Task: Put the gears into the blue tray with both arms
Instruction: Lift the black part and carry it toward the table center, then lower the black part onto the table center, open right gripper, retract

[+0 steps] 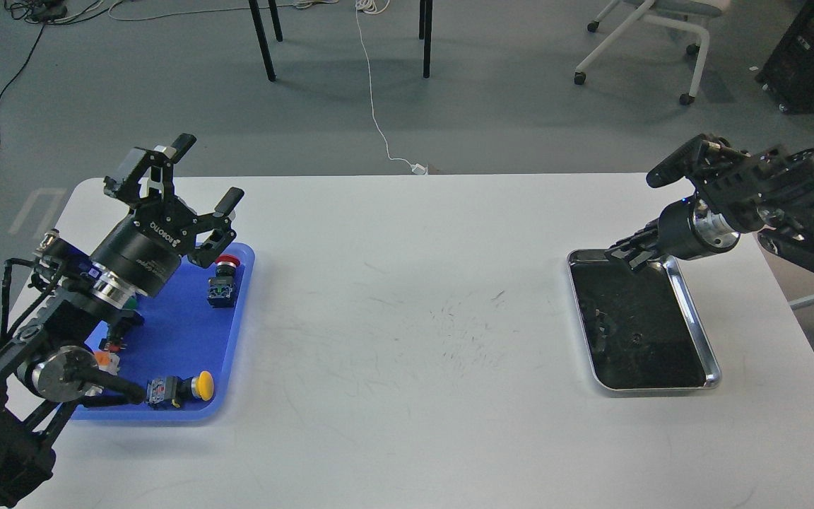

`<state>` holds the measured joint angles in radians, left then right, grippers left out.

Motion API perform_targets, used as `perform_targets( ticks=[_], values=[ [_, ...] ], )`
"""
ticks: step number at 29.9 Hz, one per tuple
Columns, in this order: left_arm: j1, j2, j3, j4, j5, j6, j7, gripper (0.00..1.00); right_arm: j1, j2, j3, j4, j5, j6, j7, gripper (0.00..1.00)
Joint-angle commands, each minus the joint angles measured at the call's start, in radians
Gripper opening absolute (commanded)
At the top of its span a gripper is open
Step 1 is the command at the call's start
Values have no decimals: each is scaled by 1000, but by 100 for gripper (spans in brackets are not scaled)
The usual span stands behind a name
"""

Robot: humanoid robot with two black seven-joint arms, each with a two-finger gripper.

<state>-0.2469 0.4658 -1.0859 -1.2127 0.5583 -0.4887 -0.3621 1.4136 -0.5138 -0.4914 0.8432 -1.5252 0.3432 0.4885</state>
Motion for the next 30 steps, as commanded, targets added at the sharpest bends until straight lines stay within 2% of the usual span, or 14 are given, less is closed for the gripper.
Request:
perform_targets(
  ticks=[1,10,13,30],
  values=[
    [0,1,0,-5,0,0,0,98,36,89,-6,20,25,2,0,18],
    [3,10,1,-21,0,0,0,98,38,423,-78,-27,166,0,0,19],
    [3,13,1,-25,0,0,0,98,30,500,-92,-52,172,0,0,19],
    [12,22,1,-27,0,0,-1,98,-42,514,-114,-73,197,-20,0,19]
  ],
)
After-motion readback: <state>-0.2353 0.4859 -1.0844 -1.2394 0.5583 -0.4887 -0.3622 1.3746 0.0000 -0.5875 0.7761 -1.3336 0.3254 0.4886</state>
